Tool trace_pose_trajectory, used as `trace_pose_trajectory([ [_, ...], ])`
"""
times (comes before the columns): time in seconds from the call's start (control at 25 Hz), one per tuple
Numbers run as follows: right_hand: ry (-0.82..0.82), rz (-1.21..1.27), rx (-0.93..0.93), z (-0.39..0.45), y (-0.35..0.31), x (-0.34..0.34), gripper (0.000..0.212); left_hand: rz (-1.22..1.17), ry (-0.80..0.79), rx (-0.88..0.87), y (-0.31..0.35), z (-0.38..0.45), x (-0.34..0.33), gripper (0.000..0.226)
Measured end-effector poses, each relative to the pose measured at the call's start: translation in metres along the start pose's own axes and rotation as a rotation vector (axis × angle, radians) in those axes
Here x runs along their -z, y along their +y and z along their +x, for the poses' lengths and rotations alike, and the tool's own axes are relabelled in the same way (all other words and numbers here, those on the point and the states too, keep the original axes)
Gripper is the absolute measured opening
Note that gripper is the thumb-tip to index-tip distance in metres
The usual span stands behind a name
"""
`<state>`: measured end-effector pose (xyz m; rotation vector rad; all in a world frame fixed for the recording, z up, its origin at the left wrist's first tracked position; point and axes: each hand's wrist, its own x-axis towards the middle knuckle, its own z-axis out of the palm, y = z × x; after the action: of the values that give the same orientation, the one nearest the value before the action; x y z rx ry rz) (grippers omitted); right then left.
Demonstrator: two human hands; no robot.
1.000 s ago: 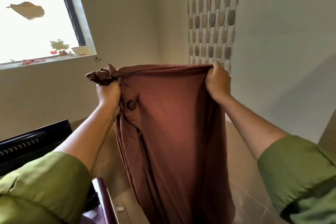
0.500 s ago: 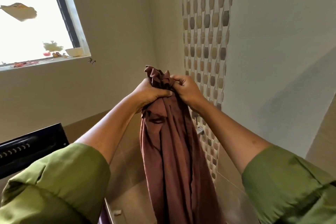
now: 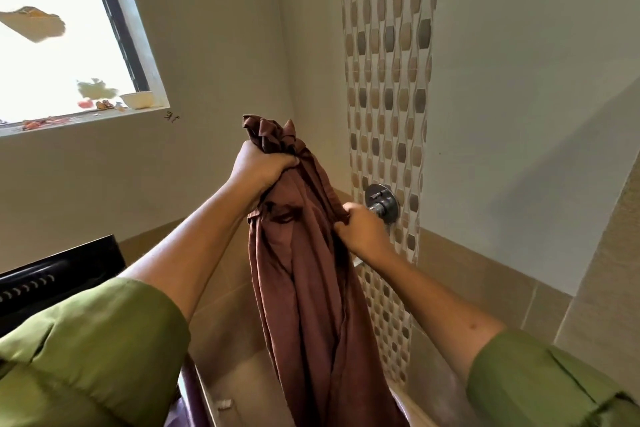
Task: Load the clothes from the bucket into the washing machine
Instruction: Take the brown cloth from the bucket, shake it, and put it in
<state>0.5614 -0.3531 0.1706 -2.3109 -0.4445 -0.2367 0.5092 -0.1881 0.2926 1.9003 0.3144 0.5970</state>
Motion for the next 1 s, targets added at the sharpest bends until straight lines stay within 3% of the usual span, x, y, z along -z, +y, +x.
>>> trace_pose_trajectory([
  [0.16, 0.4, 0.186, 0.015, 0.009, 0.0, 0.014, 0.016, -0.014, 0.059, 0.033, -0.007, 0.002, 0.014, 0.031],
  [0.32, 0.619, 0.126, 0.24, 0.007, 0.0, 0.026, 0.023, -0.024, 0.134, 0.06, -0.016, 0.007, 0.024, 0.024],
  [0.44, 0.54, 0.304, 0.264, 0.005, 0.0, 0.025, 0.018, -0.035, 0.177, 0.074, -0.02, 0.012, 0.027, 0.021],
  [0.56, 0.155, 0.424, 0.291, -0.002, 0.009, 0.015, 0.022, -0.076, 0.231, 0.08, -0.021, 0.016, 0.026, 0.017],
  [0.64, -0.212, 0.304, 0.316, -0.005, 0.023, 0.009, 0.042, -0.091, 0.266, 0.084, -0.022, 0.017, 0.026, 0.015],
  [0.72, -0.397, 0.013, 0.31, -0.004, 0.041, 0.008, 0.03, -0.092, 0.285, 0.096, -0.026, 0.02, 0.029, 0.016],
  [0.8, -0.337, -0.304, 0.192, 0.004, 0.064, 0.013, 0.01, -0.111, 0.297, 0.099, -0.033, 0.025, 0.034, 0.02],
  [0.88, -0.125, -0.513, -0.024, 0.009, 0.085, 0.024, 0.015, -0.136, 0.323, 0.09, -0.039, 0.026, 0.04, 0.019],
  [1.0, 0.193, -0.455, -0.27, 0.027, 0.096, 0.059, 0.018, -0.203, 0.4, 0.036, -0.047, 0.026, 0.045, 0.012],
])
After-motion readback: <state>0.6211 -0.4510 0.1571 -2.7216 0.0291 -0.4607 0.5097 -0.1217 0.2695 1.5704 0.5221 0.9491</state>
